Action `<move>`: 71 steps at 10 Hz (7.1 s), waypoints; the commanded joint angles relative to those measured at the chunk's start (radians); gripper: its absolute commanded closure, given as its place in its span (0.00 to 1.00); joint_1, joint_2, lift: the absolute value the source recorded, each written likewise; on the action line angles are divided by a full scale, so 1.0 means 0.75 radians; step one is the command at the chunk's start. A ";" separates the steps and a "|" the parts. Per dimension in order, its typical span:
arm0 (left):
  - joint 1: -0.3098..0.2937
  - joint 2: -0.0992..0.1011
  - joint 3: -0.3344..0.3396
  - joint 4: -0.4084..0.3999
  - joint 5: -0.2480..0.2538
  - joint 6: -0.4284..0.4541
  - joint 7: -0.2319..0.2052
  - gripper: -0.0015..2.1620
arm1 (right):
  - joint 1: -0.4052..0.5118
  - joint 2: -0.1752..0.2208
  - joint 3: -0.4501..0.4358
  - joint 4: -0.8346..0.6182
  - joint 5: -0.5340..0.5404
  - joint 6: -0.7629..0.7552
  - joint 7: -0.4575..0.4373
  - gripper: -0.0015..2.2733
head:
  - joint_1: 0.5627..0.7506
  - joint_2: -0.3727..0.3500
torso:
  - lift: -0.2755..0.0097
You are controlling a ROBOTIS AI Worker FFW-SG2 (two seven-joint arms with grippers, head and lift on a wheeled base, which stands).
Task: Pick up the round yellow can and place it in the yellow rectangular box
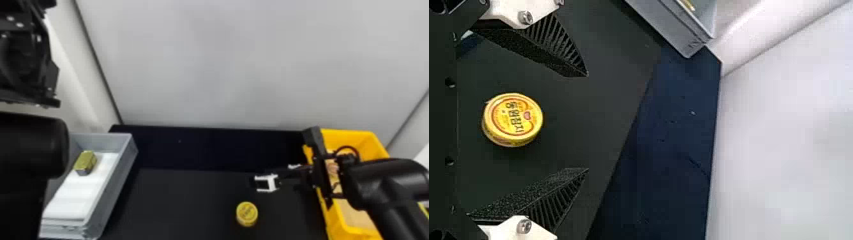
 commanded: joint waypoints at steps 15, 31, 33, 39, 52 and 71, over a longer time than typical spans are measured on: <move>0.001 0.010 -0.010 0.017 0.000 -0.033 0.002 0.06 | -0.058 0.153 0.039 0.549 0.424 -0.308 0.120 0.06 | 0.53 0.59 | 0.93; -0.001 0.006 -0.016 0.017 0.000 -0.031 0.002 0.06 | -0.027 0.147 0.034 0.568 0.492 -0.251 0.169 0.06 | 0.53 0.59 | 0.93; -0.001 0.006 -0.016 0.015 0.000 -0.031 0.002 0.06 | -0.027 0.155 0.000 0.523 0.490 -0.280 0.193 0.06 | 0.53 0.59 | 0.93; -0.013 -0.002 -0.034 0.019 0.000 -0.023 0.002 0.06 | -0.095 0.153 0.012 0.347 0.490 -0.321 0.230 0.07 | 0.53 0.59 | 0.93; -0.032 -0.009 -0.063 0.038 0.000 -0.025 0.002 0.06 | -0.209 0.059 0.499 0.510 0.408 -0.552 0.244 0.08 | 0.53 0.59 | 0.93; -0.052 -0.011 -0.075 0.044 0.002 -0.021 -0.004 0.06 | -0.195 -0.023 0.616 0.527 0.400 -0.583 0.273 0.09 | 0.53 0.59 | 0.93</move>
